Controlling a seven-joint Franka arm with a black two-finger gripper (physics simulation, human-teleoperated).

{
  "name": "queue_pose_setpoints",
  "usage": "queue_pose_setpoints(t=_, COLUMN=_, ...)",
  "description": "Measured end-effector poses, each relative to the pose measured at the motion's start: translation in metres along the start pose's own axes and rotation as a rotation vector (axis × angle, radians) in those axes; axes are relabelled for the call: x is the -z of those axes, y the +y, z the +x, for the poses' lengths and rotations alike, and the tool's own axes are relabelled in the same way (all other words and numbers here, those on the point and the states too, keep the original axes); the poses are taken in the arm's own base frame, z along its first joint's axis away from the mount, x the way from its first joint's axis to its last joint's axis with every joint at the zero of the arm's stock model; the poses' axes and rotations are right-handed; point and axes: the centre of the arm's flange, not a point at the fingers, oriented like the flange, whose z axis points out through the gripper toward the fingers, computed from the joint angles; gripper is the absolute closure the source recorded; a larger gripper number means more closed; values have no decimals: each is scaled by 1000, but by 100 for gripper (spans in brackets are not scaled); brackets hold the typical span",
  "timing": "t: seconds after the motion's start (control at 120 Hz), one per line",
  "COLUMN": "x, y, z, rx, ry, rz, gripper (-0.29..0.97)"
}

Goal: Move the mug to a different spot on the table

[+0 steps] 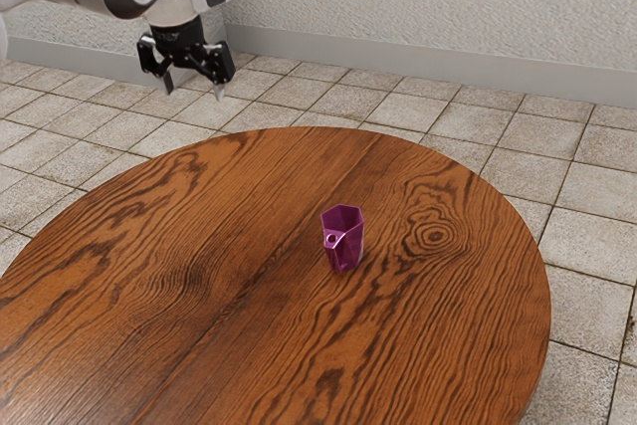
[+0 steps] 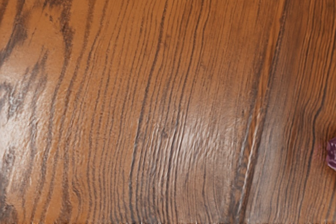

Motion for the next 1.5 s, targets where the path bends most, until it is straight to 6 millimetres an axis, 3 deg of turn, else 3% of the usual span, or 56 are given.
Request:
queue_pose_setpoints(t=0.142, x=-13, y=3, z=-4, rx=-7, ry=-29, rz=4, gripper=0)
queue_pose_setpoints(t=0.292, x=-38, y=22, z=-17, rx=-40, ry=-84, rz=0, gripper=0)
queue_pose_setpoints(t=0.542, x=-83, y=81, z=-52, rx=-135, ry=-194, rz=-11, gripper=0)
queue_pose_setpoints(t=0.642, x=-103, y=93, z=-65, rx=-131, ry=-249, rz=-47, gripper=0)
queue_pose_setpoints(t=0.883, x=-131, y=141, z=-83, rx=-155, ry=-261, rz=-129, gripper=0)
queue_pose_setpoints(t=1.042, x=-139, y=179, z=-93, rx=-188, ry=-233, rz=-177, gripper=0)
queue_pose_setpoints(t=1.15, x=-158, y=198, z=-94, rx=-193, ry=-222, rz=-203, gripper=0)
queue_pose_setpoints(t=1.292, x=-202, y=203, z=-85, rx=-165, ry=-199, rz=-221, gripper=0)
queue_pose_setpoints(t=1.5, x=-242, y=212, z=-74, rx=-169, ry=-139, rz=-216, gripper=4)
